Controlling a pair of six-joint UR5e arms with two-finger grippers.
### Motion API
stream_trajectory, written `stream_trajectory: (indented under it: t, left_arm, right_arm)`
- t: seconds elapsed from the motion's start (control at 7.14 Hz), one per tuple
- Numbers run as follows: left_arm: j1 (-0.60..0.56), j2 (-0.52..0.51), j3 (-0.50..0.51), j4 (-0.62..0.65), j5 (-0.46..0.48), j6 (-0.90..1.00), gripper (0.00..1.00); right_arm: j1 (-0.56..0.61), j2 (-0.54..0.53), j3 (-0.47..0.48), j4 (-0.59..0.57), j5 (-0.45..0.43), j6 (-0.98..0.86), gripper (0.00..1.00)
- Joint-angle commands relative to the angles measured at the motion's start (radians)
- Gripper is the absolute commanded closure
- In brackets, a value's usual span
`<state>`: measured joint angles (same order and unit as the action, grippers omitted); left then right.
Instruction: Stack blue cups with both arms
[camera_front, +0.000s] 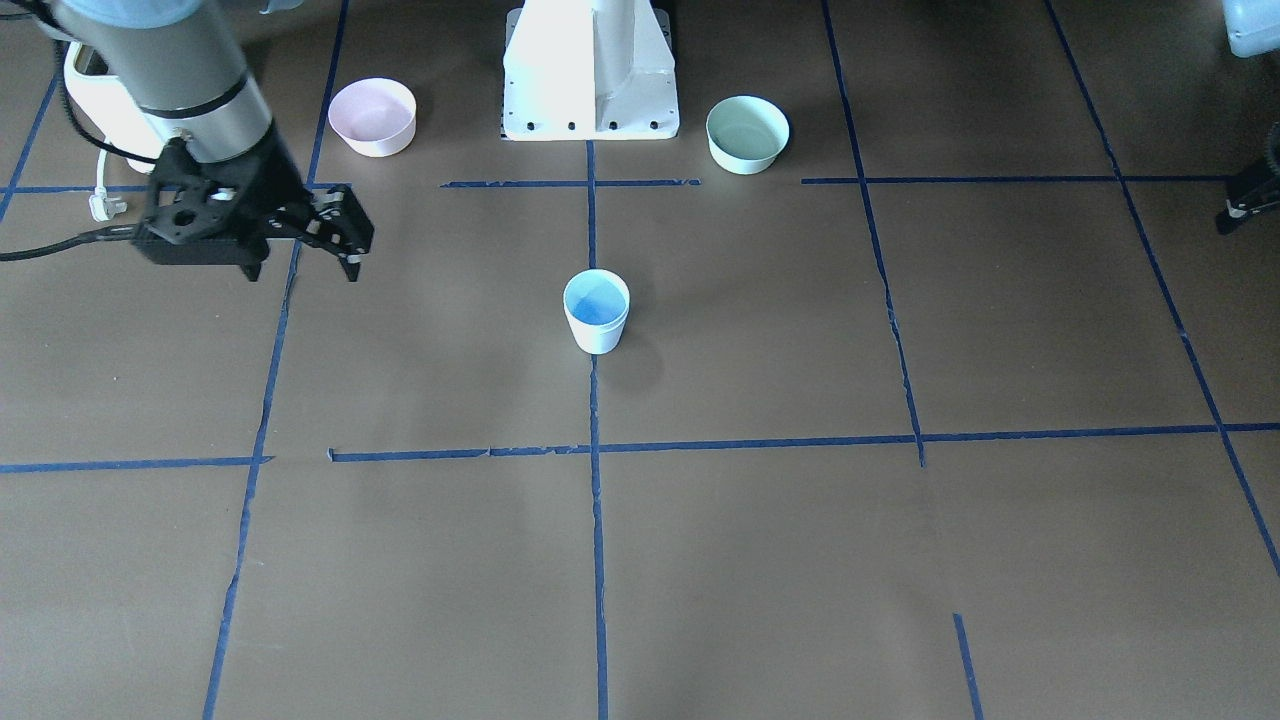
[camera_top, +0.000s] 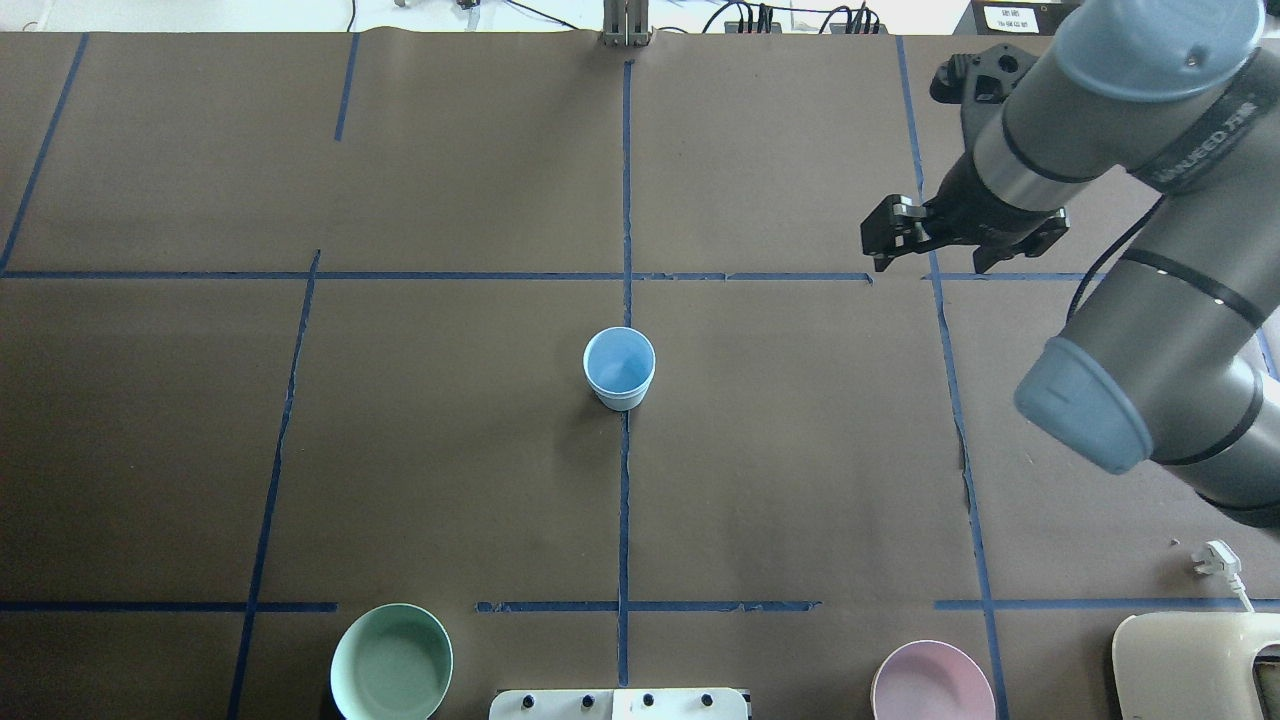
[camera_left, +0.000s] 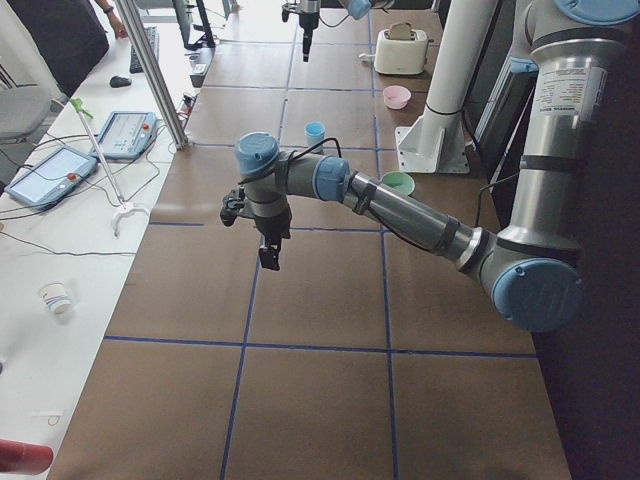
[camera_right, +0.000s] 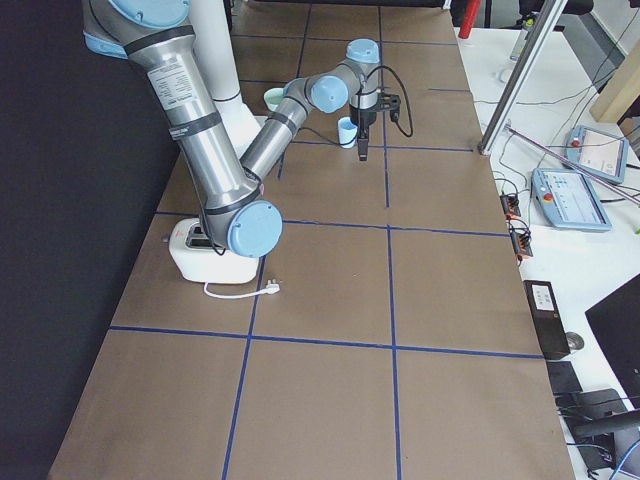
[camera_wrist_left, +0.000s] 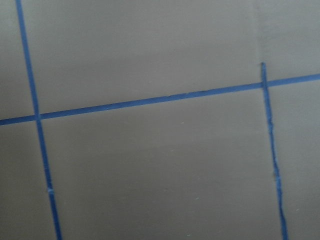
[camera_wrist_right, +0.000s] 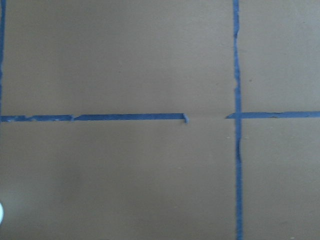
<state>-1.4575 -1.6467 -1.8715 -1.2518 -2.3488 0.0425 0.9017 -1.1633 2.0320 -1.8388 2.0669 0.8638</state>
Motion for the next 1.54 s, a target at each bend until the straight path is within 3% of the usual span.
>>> stream_trajectory:
  t: [0.0, 0.28, 0.42, 0.56, 0.7, 0.84, 0.98, 1.26, 1.4]
  left_arm:
    - [-0.146, -0.001, 0.197, -0.008, -0.075, 0.156, 0.0]
    - [-0.17, 0.027, 0.216, -0.015, -0.075, 0.151, 0.0]
    - [-0.17, 0.048, 0.224, -0.015, -0.057, 0.157, 0.0]
    - [-0.17, 0.054, 0.227, -0.041, -0.055, 0.149, 0.0]
    - [-0.17, 0.054, 0.22, -0.044, -0.055, 0.154, 0.0]
    - [-0.172, 0.065, 0.213, -0.049, -0.055, 0.158, 0.0]
    - [-0.172, 0.073, 0.23, -0.06, -0.052, 0.155, 0.0]
    - [-0.167, 0.077, 0.281, -0.134, 0.005, 0.149, 0.0]
    - [-0.164, 0.07, 0.302, -0.139, 0.003, 0.148, 0.0]
  right_arm:
    - [0.208, -0.173, -0.006, 0.003, 0.117, -0.354, 0.0]
    - [0.369, -0.292, -0.045, 0.003, 0.166, -0.587, 0.0]
    - [0.458, -0.332, -0.09, 0.009, 0.209, -0.601, 0.0]
    - [0.544, -0.335, -0.208, 0.066, 0.272, -0.603, 0.0]
    - [0.584, -0.352, -0.322, 0.23, 0.312, -0.601, 0.0]
    - [0.583, -0.357, -0.396, 0.368, 0.32, -0.589, 0.0]
    - [0.583, -0.389, -0.412, 0.454, 0.325, -0.598, 0.0]
    - [0.583, -0.415, -0.552, 0.583, 0.322, -0.6, 0.0]
    - [0.586, -0.418, -0.579, 0.619, 0.323, -0.598, 0.0]
